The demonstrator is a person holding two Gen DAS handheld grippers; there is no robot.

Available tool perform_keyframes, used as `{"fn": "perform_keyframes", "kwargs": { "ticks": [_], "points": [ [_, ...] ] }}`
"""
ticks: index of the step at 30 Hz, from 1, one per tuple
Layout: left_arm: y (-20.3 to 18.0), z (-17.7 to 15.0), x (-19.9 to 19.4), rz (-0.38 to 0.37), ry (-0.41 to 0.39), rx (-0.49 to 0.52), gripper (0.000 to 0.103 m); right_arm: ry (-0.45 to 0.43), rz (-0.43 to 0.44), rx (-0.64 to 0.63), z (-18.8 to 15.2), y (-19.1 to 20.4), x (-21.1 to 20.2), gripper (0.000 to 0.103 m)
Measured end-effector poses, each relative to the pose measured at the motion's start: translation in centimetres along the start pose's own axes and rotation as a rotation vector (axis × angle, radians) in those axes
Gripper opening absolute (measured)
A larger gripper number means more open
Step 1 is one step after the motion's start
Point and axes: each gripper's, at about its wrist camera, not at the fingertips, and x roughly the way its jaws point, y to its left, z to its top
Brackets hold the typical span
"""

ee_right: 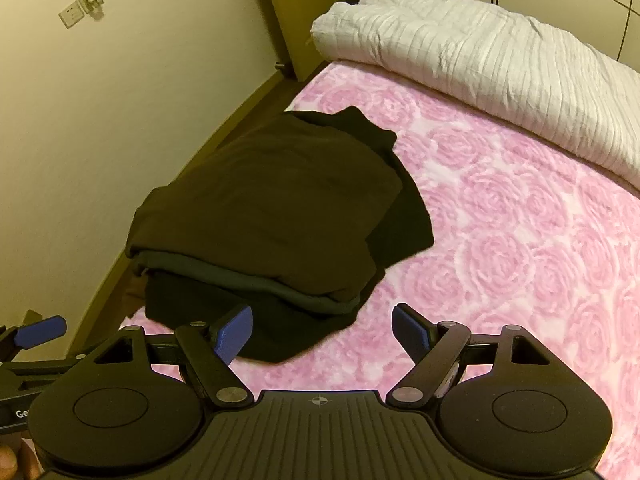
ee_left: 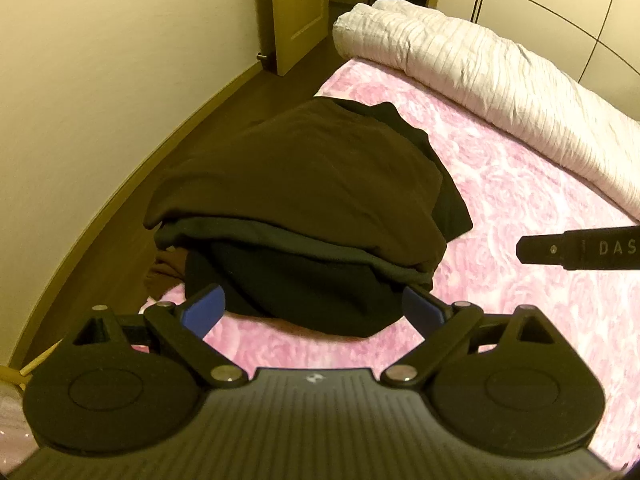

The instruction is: Fold clothes

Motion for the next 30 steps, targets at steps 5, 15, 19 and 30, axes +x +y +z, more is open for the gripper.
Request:
{"fn": "perform_keyframes", "kwargs": {
  "ticks": [5, 15, 19, 30],
  "points": [
    [-0.7, -0.5, 0.0, 0.003, 0.013, -0.006, 0.094, 0.014, 0.004, -0.001, -0.2, -0.5, -0.1, 0.08],
    [-0.6, -1.7, -0.7, 0.061, 0.046, -0.044, 0.094, 0.022, 0.06, -0.013, -0.8, -1.0, 0.0, 0.08],
    [-0.1, -2.5, -0.9, 0.104, 0.049, -0.02, 0.094, 0.016, 0.1, -0.061, -1.0, -1.0, 0.3, 0.08],
    [3.7, -2.4, 1.3, 0.208, 0.017, 0.205, 0.094, -0.059, 0.059, -0.255, -0.7, -1.7, 2.8, 0.08]
  ]
}}
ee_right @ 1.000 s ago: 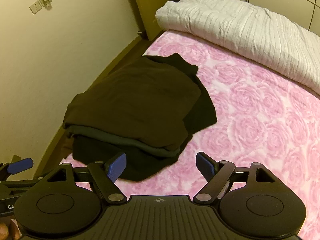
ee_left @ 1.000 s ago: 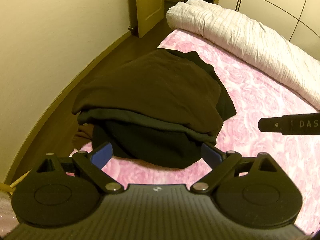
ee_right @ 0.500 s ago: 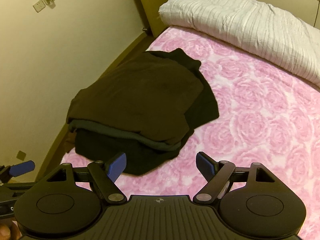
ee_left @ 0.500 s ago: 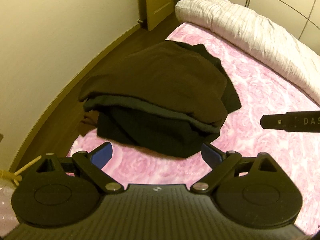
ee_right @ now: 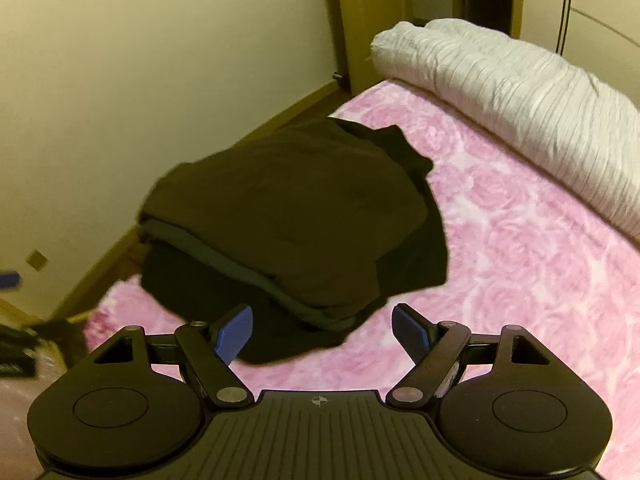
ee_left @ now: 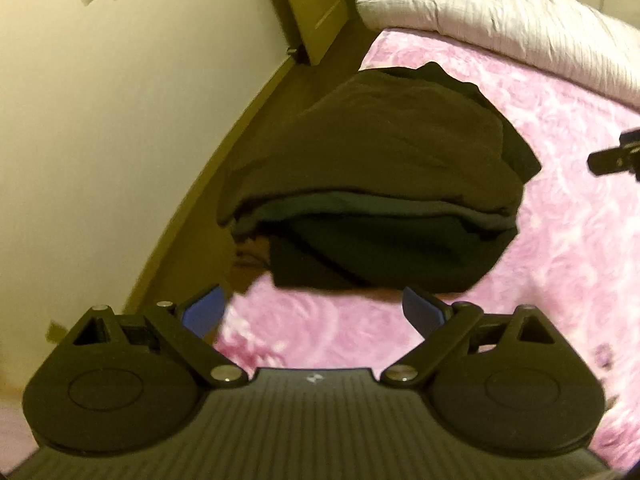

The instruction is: Fold clothes

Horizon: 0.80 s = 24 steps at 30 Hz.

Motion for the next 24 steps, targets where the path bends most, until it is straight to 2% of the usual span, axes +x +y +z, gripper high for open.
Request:
{"fn": "perform_keyframes", "kwargs": {
  "ticks": [6, 8, 10, 14, 18, 22, 24],
  "points": [
    [2.8, 2.0, 5.8, -0.021, -0.061, 0.121, 0.094, 0.005, -0.026, -0.094, 1.1, 0.5, 2.9, 0.078],
    [3.7, 2.9, 8.5, -0.037, -0.076, 0.157, 0.093, 0.008, -0.031, -0.142, 1.5, 1.1, 4.1, 0.071],
    [4.5, 3.8, 11.2, -0.055, -0.092, 0.195, 0.092, 0.026, -0.04, -0.178, 2.0, 1.8, 5.7, 0.058],
    [5.0, 5.6, 16.4, -0.076, -0.145, 0.302, 0.089, 0.064, -0.039, -0.233, 2.6, 3.3, 9.7, 0.052],
    [3.9, 6.2, 20.4, -0.109, -0.172, 0.461, 0.087, 0.088, -0.046, -0.335, 2.5, 5.1, 14.3, 0.052],
    [2.2, 4.4, 22.0, -0.151, -0.218, 0.712, 0.087, 0.097, -0.056, -0.424, 1.9, 6.6, 18.3, 0.052],
    [2.1, 3.8, 22.7, -0.154, -0.232, 0.759, 0.088, 0.105, -0.05, -0.452, 1.4, 7.1, 19.6, 0.052]
  ]
}}
